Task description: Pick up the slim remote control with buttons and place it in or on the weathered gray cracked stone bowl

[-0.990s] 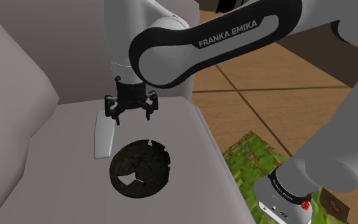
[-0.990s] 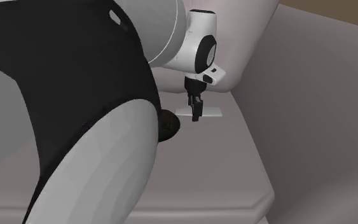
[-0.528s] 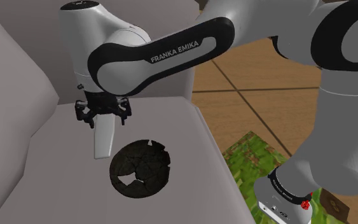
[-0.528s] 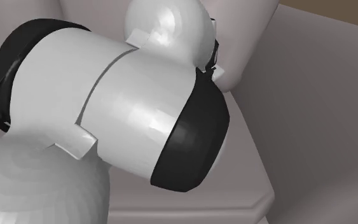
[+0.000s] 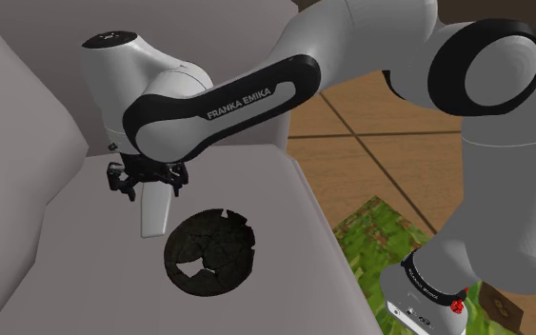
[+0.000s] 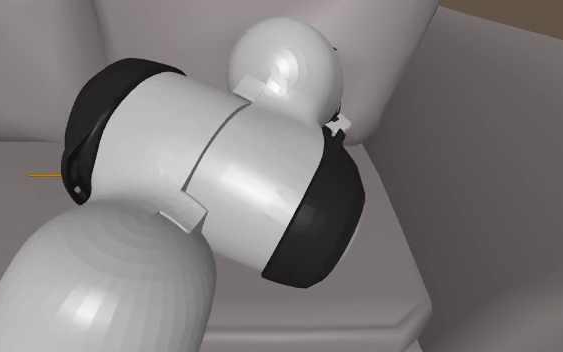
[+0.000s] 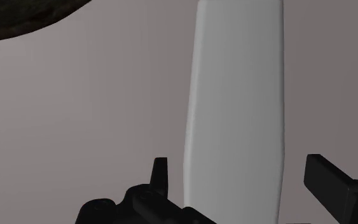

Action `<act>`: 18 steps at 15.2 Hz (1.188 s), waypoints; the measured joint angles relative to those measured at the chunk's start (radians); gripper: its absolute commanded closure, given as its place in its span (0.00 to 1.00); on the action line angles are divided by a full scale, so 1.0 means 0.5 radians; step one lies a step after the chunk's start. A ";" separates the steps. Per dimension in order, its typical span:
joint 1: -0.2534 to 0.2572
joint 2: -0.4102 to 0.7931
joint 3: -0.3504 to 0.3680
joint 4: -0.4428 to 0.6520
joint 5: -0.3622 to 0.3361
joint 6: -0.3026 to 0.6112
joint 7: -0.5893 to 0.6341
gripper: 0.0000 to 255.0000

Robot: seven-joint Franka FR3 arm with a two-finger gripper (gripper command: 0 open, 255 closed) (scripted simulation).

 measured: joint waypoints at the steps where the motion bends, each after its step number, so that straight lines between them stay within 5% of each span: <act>1: 0.002 0.007 -0.003 -0.010 -0.005 0.016 0.005 0.00; 7: 0.001 0.014 -0.006 -0.021 -0.010 0.034 0.007 0.00; 8: 0.001 0.014 -0.006 -0.021 -0.010 0.034 0.007 1.00; 18: 0.001 0.014 -0.006 -0.021 -0.010 0.033 0.007 1.00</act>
